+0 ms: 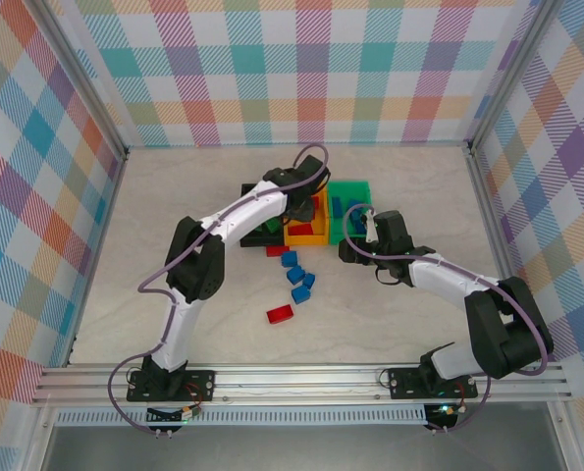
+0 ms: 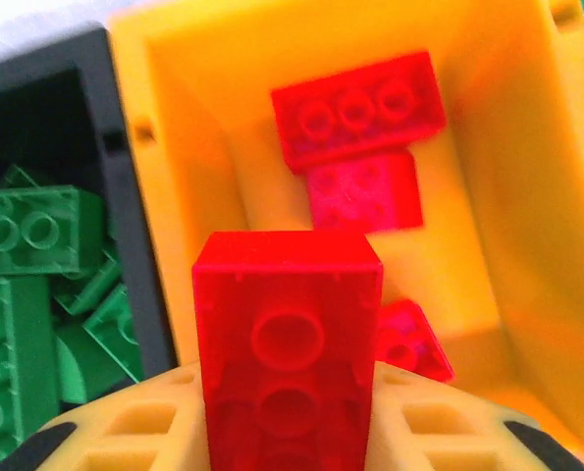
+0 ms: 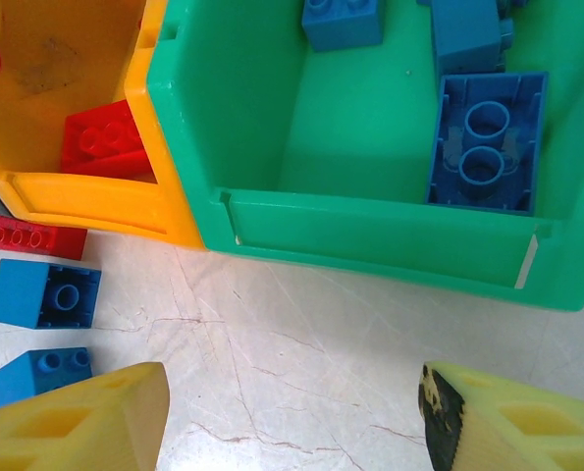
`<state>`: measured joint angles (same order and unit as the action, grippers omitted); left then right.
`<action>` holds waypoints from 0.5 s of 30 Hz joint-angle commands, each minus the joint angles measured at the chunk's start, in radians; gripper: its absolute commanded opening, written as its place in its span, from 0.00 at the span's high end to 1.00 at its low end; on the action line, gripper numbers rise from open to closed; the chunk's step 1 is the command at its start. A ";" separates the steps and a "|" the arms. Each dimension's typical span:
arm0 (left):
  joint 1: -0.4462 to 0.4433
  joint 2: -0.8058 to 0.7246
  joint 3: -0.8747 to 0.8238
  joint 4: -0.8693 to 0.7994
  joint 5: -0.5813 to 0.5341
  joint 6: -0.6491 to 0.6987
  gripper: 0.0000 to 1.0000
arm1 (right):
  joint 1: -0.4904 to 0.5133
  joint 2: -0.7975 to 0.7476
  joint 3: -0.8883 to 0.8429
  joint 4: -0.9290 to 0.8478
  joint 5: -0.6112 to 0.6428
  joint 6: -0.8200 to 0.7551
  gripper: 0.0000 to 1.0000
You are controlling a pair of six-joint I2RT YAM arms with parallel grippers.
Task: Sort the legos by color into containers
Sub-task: Place the lego in the container.
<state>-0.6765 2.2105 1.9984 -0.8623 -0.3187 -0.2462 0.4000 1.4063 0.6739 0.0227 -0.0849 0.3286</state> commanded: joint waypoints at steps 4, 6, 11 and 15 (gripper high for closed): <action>0.006 0.049 0.098 -0.107 -0.087 0.000 0.40 | 0.007 -0.003 0.004 0.028 -0.019 0.012 0.31; 0.006 0.028 0.068 -0.080 -0.067 0.000 0.36 | 0.006 -0.005 0.003 0.030 -0.024 0.013 0.31; 0.002 -0.054 -0.029 0.000 -0.010 -0.001 0.36 | 0.006 0.005 0.008 0.028 -0.021 0.011 0.31; -0.005 -0.142 -0.137 0.077 0.038 -0.005 0.35 | 0.007 0.008 0.006 0.036 -0.028 0.017 0.31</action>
<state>-0.6685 2.1796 1.9022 -0.8471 -0.3222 -0.2466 0.4000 1.4067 0.6739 0.0238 -0.0921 0.3332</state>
